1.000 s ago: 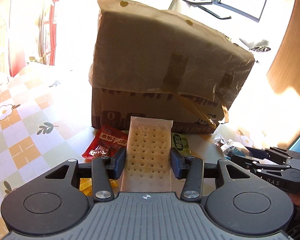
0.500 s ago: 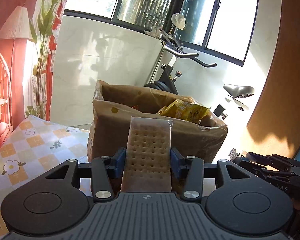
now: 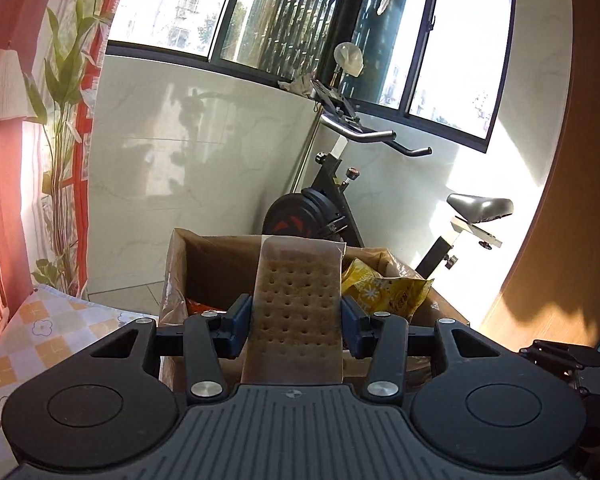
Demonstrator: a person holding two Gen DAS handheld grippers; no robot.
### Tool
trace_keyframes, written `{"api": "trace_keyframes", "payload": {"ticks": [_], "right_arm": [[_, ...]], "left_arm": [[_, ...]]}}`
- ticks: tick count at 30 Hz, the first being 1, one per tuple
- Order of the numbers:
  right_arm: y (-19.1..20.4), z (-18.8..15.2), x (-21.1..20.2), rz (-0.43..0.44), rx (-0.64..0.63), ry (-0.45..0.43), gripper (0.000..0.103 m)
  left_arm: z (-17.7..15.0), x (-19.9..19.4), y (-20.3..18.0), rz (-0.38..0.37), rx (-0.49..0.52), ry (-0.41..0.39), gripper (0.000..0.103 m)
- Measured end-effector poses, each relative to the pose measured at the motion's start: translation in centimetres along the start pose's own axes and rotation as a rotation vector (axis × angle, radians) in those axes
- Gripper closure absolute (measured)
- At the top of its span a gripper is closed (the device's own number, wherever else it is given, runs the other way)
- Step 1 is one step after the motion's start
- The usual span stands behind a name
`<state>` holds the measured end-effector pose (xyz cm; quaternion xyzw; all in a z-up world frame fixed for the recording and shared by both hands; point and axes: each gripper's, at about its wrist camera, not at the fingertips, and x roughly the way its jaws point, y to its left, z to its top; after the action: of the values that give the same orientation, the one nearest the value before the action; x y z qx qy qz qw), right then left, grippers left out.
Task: Organize snacks
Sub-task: 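Carry the cracker and blue-white packets over the box and open both tools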
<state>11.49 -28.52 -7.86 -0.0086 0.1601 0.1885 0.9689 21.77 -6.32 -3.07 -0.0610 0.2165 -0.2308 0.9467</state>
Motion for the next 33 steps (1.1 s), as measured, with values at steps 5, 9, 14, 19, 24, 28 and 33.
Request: {"api": "trace_keyframes", "payload": {"ticks": [5,9,14,19,24,28,33], "right_arm": [[-0.6,-5.7,1.3,0.003,0.13,0.148,0.06],[-1.5,-9.2,3.9,-0.015,0.278,0.27,0.046],[-0.1,-11.0,7.9,-0.036,0.346,0.388,0.036],[1.3,-11.9,10.4,-0.129,0.329,0.457,0.04],[1.6,-12.3,9.8,-0.137,0.26,0.474,0.054],[1.3,-11.6,6.3,-0.101,0.264,0.396,0.055],[1.9,-7.6,0.1,-0.086,0.15,0.245,0.055]], "left_arm": [[-0.4,-0.2,0.9,0.007,-0.015,-0.004,0.054],[0.0,-0.7,0.5,0.023,0.018,-0.021,0.053],[0.2,-0.8,0.5,0.032,0.025,-0.031,0.054],[0.2,-0.9,0.8,0.035,0.025,-0.026,0.054],[0.1,-1.2,1.0,0.04,0.021,-0.023,0.053],[0.0,-1.4,1.2,0.04,0.008,-0.022,0.053],[0.0,-1.5,1.2,0.032,-0.003,-0.027,0.054]]}}
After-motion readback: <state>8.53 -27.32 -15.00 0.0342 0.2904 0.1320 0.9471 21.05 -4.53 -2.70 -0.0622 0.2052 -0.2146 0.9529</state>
